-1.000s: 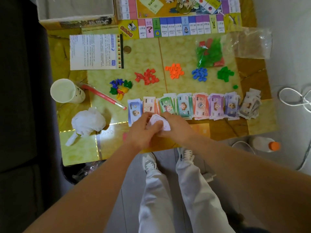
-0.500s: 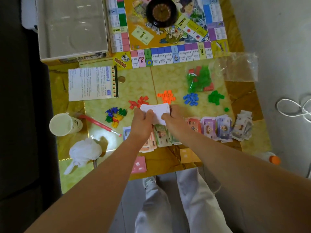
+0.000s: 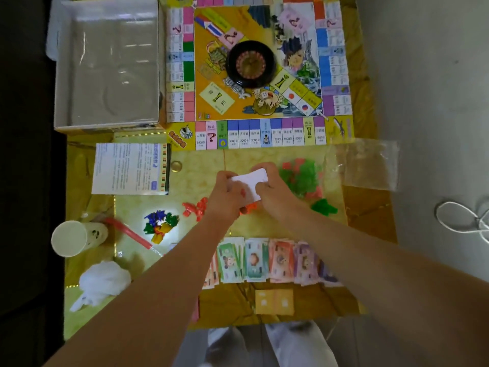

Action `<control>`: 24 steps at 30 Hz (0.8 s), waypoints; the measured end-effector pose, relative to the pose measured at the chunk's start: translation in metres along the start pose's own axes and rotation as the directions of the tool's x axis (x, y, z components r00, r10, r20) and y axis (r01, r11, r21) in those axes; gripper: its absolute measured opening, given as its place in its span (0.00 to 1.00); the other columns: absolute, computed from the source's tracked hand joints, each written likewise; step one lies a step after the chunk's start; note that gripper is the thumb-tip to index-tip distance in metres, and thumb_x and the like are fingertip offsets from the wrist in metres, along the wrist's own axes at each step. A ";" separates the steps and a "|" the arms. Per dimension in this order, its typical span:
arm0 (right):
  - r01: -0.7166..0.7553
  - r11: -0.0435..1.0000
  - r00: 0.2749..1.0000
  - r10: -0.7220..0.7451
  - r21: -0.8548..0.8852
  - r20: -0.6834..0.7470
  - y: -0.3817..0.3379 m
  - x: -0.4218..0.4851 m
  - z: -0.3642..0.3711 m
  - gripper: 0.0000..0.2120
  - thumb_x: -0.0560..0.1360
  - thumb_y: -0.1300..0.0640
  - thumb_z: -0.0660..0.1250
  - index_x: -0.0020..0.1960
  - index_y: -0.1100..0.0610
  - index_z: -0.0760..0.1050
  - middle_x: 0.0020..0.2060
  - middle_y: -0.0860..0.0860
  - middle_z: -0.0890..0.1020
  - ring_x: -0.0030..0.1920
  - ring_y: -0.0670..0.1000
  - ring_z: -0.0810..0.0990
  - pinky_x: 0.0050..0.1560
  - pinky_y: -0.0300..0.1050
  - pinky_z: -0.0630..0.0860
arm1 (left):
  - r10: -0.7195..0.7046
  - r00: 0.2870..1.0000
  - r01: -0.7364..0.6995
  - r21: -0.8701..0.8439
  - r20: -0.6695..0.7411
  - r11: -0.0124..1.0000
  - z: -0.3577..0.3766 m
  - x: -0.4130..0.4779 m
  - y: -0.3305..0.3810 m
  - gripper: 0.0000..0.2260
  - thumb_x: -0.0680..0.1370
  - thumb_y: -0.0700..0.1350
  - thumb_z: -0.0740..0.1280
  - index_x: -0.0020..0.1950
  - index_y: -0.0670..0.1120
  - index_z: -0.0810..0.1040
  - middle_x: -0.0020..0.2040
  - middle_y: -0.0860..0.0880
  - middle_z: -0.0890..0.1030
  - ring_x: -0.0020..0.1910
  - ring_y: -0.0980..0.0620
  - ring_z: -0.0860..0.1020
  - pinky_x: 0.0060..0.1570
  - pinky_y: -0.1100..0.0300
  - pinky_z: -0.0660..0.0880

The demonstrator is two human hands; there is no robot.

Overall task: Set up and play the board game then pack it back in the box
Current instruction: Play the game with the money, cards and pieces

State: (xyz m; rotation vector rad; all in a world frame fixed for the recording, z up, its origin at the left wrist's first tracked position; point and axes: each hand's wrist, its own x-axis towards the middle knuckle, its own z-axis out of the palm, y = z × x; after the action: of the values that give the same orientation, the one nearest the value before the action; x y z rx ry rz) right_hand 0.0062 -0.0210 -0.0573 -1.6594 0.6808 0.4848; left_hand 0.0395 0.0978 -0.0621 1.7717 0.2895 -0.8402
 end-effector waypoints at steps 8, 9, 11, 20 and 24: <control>0.040 0.999 0.993 -0.044 -0.036 -0.105 -0.007 0.029 -0.025 0.07 0.79 0.62 0.56 0.56 0.58 0.68 0.34 0.50 0.71 0.31 0.48 0.68 0.30 0.42 0.64 | 0.042 0.997 -0.055 0.246 0.058 0.968 0.018 0.025 0.018 0.21 0.71 0.55 0.64 0.58 0.46 0.68 0.42 0.45 0.75 0.33 0.49 0.72 0.32 0.56 0.69; 0.038 0.999 0.992 -0.041 -0.027 -0.118 -0.008 0.033 -0.026 0.06 0.79 0.62 0.56 0.54 0.58 0.69 0.35 0.50 0.72 0.33 0.49 0.69 0.32 0.43 0.65 | 0.052 0.996 -0.071 0.287 0.075 0.955 0.019 0.028 0.018 0.24 0.69 0.55 0.68 0.60 0.46 0.69 0.49 0.45 0.74 0.38 0.49 0.73 0.34 0.58 0.70; 0.023 1.000 0.990 -0.026 -0.018 -0.136 -0.012 0.039 -0.028 0.05 0.79 0.61 0.57 0.53 0.57 0.70 0.37 0.49 0.72 0.38 0.49 0.71 0.37 0.44 0.68 | 0.167 0.981 -0.192 0.418 0.097 0.888 0.019 0.030 0.020 0.30 0.67 0.55 0.73 0.65 0.45 0.69 0.58 0.47 0.68 0.51 0.52 0.73 0.44 0.62 0.72; -0.017 0.997 0.999 0.014 -0.077 -0.043 -0.020 0.060 -0.041 0.07 0.78 0.60 0.62 0.54 0.52 0.73 0.46 0.55 0.79 0.42 0.53 0.77 0.40 0.47 0.75 | 0.207 0.943 -0.332 0.725 0.260 0.603 0.005 0.057 0.035 0.21 0.72 0.52 0.73 0.60 0.45 0.72 0.51 0.50 0.75 0.46 0.52 0.72 0.41 0.61 0.64; -0.060 0.996 0.998 0.059 -0.068 -0.015 -0.024 0.071 -0.048 0.14 0.79 0.60 0.62 0.64 0.54 0.72 0.53 0.54 0.79 0.44 0.51 0.77 0.41 0.47 0.76 | 0.223 0.935 -0.354 0.719 0.275 0.599 -0.004 0.070 0.042 0.22 0.72 0.51 0.73 0.62 0.45 0.72 0.52 0.49 0.74 0.47 0.52 0.71 0.41 0.62 0.62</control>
State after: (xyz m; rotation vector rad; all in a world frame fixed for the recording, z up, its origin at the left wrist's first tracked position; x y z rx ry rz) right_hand 0.0721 -0.0778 -0.0767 -1.7113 0.7321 0.5452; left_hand 0.1160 0.0714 -0.0771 2.4238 -0.5556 -0.9201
